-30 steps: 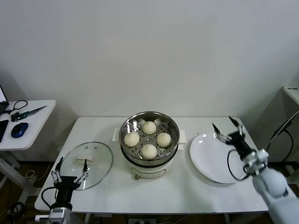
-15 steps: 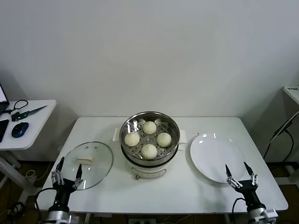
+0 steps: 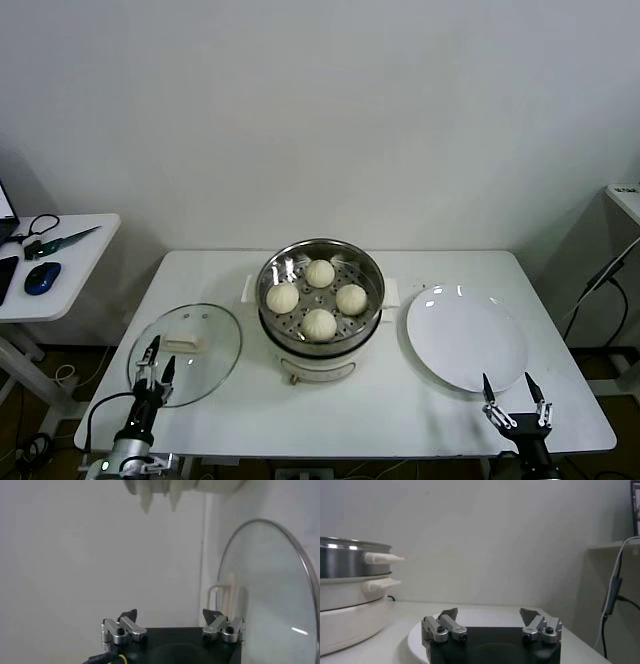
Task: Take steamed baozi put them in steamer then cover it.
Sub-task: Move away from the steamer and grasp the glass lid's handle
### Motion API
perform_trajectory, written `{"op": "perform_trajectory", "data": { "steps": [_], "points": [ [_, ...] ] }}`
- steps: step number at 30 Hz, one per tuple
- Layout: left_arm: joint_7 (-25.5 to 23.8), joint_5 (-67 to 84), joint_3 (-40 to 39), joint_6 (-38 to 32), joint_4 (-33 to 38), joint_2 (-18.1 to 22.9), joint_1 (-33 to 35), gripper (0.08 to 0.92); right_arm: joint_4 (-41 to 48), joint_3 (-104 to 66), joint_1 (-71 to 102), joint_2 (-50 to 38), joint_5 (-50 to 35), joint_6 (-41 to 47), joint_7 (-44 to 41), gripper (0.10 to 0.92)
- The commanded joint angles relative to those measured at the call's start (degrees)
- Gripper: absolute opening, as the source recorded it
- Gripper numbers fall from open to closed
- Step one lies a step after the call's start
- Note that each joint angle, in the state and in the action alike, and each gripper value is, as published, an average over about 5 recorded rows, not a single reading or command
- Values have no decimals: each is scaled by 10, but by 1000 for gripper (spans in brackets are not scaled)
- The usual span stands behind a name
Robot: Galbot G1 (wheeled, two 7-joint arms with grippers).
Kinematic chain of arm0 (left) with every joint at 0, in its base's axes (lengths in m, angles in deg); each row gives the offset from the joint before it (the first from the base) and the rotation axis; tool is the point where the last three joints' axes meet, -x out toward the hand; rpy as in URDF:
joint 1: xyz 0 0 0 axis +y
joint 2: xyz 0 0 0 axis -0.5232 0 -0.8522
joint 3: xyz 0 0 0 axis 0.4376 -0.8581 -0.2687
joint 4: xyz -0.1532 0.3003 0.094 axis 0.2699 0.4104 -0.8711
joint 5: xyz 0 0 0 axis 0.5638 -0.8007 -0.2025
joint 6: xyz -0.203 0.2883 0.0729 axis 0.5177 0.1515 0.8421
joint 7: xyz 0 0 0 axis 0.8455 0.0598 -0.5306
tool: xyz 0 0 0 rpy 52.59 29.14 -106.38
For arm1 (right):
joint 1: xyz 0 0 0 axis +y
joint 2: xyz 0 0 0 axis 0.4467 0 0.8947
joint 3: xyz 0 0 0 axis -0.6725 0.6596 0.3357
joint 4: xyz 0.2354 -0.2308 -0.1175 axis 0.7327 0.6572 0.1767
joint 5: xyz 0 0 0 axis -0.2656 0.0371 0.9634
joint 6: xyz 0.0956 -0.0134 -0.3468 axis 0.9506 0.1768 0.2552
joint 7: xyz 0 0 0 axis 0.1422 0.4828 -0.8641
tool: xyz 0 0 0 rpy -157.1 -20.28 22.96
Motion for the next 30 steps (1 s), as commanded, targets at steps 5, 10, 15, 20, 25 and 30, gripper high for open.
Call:
{"op": "perform_trajectory", "data": {
  "steps": [5,10,15,20,25,30],
  "points": [
    [16,-83,-5,10,-102,-15,-82,823,-17,-8,22,29,8,-9,4,823],
    [18,-85,-13,7,-131,-25,-104,823,-18,-10,26,30,7,-14,5,823],
    [16,-85,-18,8,-141,-26,-119,823,-15,-8,28,33,8,-20,6,823],
    [16,-84,-20,10,-154,-22,-135,823,-12,-5,28,37,9,-24,6,823],
    [17,-83,-23,11,-174,-18,-147,823,-7,-3,27,39,11,-28,6,823],
    [19,-84,-23,8,-180,-17,-148,738,-2,-2,26,40,12,-31,5,823]
  ]
}}
